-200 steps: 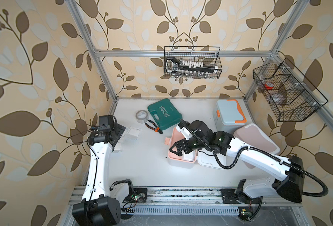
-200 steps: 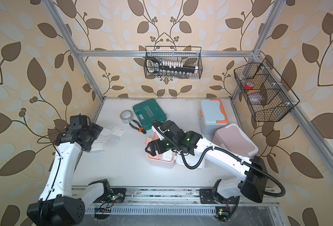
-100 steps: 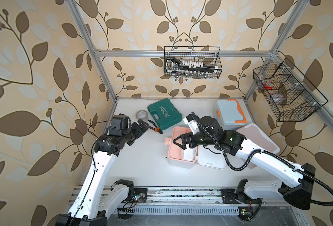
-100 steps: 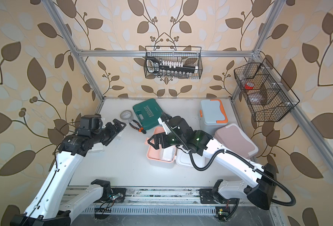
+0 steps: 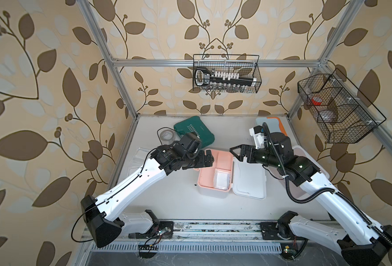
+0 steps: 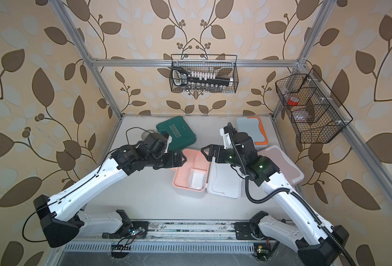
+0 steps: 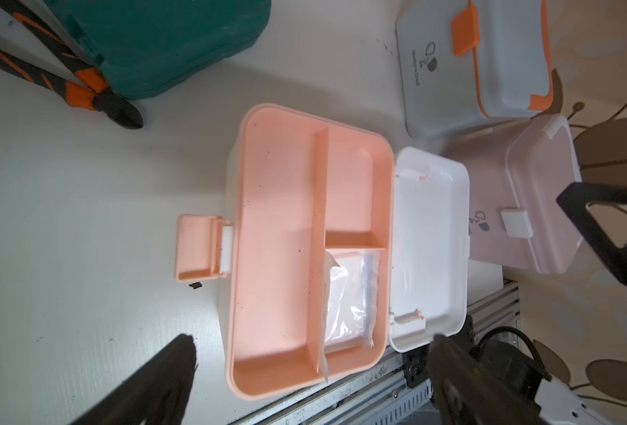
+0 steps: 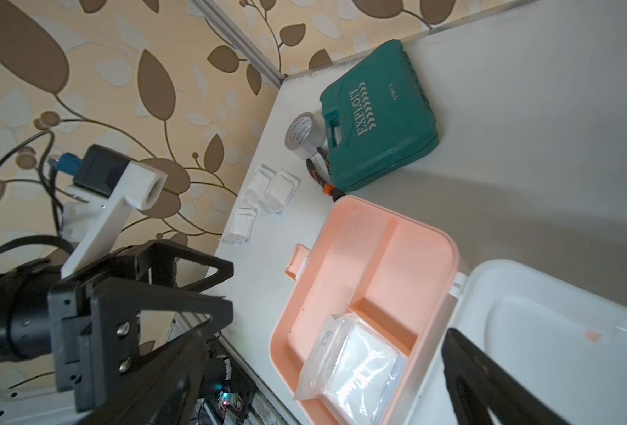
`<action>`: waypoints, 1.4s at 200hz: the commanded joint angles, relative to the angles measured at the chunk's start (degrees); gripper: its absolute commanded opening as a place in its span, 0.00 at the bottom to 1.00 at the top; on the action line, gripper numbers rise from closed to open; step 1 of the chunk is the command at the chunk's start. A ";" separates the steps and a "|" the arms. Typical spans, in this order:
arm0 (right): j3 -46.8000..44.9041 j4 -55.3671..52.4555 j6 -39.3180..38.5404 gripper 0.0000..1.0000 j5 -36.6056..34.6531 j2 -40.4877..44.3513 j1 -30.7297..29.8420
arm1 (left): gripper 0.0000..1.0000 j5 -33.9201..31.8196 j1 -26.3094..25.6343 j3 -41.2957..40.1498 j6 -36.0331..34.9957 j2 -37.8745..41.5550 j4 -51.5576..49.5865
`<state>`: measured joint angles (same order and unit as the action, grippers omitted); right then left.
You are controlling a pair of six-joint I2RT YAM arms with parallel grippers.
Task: Open first aid kits and take out gauze
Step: Pick up the gauze from the first aid kit.
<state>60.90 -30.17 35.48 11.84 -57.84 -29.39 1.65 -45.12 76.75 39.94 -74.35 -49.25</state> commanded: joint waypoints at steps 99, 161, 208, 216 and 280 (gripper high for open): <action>-6.60 -2.39 -5.57 1.00 4.13 1.59 5.87 | 0.72 -3.79 -7.70 7.89 -2.55 -15.28 -7.45; -9.31 0.58 -7.03 0.98 11.16 3.53 6.01 | 0.45 -0.42 -7.70 5.52 -1.62 -18.05 -5.19; -10.10 1.68 -7.33 0.94 15.02 2.79 5.92 | 0.22 1.00 -7.70 5.36 -1.54 -20.03 -4.38; -10.10 1.67 -7.30 0.94 15.40 2.62 5.94 | 0.20 1.03 -7.70 5.34 -1.54 -20.29 -4.37; -10.45 2.22 -7.43 0.99 17.60 1.20 5.90 | 0.00 0.88 -7.74 5.88 -1.86 -20.25 -5.42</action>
<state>51.83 -28.77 28.86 27.31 -55.70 -23.59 2.11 -52.53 82.19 38.44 -95.13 -53.76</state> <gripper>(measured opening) 0.994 0.049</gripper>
